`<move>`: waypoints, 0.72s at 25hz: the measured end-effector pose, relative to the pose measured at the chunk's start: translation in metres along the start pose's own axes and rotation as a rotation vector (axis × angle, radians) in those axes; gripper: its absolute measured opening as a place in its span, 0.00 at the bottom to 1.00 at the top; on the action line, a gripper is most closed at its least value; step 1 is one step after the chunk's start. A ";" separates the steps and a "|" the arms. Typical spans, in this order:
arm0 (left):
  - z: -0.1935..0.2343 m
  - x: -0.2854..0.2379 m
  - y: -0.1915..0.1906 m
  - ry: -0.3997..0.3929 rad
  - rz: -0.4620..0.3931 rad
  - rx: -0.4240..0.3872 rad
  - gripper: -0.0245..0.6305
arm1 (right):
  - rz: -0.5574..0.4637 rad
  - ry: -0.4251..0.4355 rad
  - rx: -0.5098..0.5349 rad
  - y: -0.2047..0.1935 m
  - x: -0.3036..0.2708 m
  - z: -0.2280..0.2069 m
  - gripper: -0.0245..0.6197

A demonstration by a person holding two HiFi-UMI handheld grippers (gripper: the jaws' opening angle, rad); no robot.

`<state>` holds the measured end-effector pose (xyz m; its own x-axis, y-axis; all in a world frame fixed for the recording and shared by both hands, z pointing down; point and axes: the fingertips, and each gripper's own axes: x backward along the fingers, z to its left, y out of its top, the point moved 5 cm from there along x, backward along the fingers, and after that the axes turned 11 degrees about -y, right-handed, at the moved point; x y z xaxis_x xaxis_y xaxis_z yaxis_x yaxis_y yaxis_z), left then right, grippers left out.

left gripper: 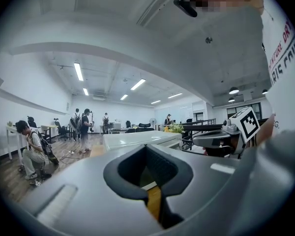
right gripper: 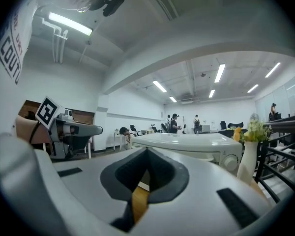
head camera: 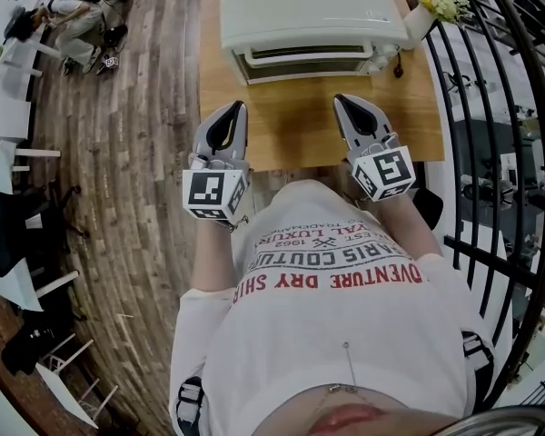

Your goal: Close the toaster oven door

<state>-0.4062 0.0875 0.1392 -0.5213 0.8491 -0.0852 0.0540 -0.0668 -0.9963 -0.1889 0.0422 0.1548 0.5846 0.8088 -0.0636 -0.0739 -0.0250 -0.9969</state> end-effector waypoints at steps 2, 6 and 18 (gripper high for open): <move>-0.002 -0.001 0.001 -0.007 0.007 -0.002 0.05 | -0.003 -0.004 -0.006 0.002 0.000 -0.002 0.02; -0.002 -0.006 0.001 -0.023 0.025 -0.011 0.06 | -0.001 -0.003 -0.012 0.005 -0.006 -0.005 0.02; -0.011 -0.008 0.000 -0.025 0.030 0.010 0.05 | 0.011 0.015 0.015 0.004 -0.005 -0.006 0.02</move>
<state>-0.3928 0.0867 0.1405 -0.5408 0.8332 -0.1156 0.0621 -0.0975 -0.9933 -0.1869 0.0344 0.1506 0.5960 0.7994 -0.0757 -0.0924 -0.0254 -0.9954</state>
